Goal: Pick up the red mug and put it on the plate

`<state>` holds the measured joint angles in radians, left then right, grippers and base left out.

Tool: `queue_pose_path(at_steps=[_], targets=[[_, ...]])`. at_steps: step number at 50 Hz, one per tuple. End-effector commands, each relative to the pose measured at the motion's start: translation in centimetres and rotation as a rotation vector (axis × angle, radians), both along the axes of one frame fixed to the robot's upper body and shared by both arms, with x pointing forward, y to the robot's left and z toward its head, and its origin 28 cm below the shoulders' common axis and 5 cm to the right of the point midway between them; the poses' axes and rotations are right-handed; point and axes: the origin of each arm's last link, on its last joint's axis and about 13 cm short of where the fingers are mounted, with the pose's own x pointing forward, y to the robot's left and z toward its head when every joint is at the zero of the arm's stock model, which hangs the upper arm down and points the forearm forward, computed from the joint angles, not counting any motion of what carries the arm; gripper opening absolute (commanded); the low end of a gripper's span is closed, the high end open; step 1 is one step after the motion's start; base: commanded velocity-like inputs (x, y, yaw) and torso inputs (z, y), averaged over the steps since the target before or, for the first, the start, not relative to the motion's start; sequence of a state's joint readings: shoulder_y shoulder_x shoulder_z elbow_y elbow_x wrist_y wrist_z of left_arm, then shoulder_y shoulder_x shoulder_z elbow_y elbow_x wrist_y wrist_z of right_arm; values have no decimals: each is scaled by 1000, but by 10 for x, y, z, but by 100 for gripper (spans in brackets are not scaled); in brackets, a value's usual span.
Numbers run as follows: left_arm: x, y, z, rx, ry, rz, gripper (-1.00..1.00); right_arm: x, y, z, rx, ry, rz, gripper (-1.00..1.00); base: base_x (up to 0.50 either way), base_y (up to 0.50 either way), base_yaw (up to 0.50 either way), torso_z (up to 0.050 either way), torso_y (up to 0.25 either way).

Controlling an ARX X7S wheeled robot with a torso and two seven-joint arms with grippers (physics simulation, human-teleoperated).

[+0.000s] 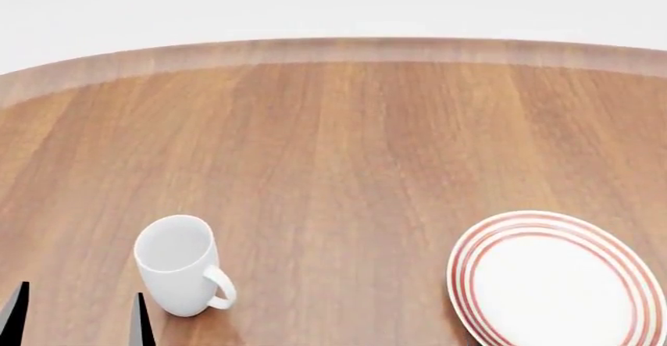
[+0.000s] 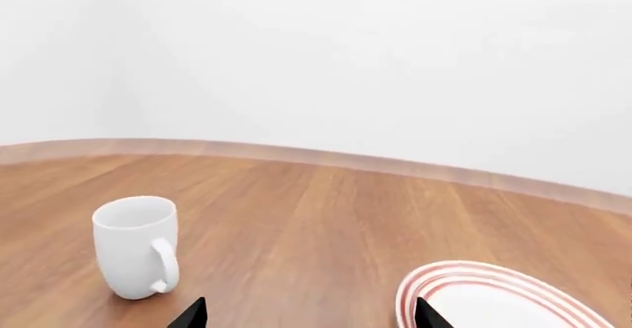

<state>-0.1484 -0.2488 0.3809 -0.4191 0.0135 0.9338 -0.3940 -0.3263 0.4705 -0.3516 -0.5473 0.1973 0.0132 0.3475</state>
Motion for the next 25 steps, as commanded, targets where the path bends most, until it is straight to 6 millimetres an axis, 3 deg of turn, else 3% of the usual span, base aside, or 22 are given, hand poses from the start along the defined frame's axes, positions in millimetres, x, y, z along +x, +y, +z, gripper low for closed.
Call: queue_pose_path(at_steps=[1, 25], targets=[[0, 0, 0, 0, 1, -3, 100, -25, -7, -8, 5, 7, 22, 100, 0, 0, 0, 0, 0], [0, 0, 0, 0, 0, -5, 100, -55, -8, -23, 58, 22, 55, 100, 0, 0, 0, 0, 0]])
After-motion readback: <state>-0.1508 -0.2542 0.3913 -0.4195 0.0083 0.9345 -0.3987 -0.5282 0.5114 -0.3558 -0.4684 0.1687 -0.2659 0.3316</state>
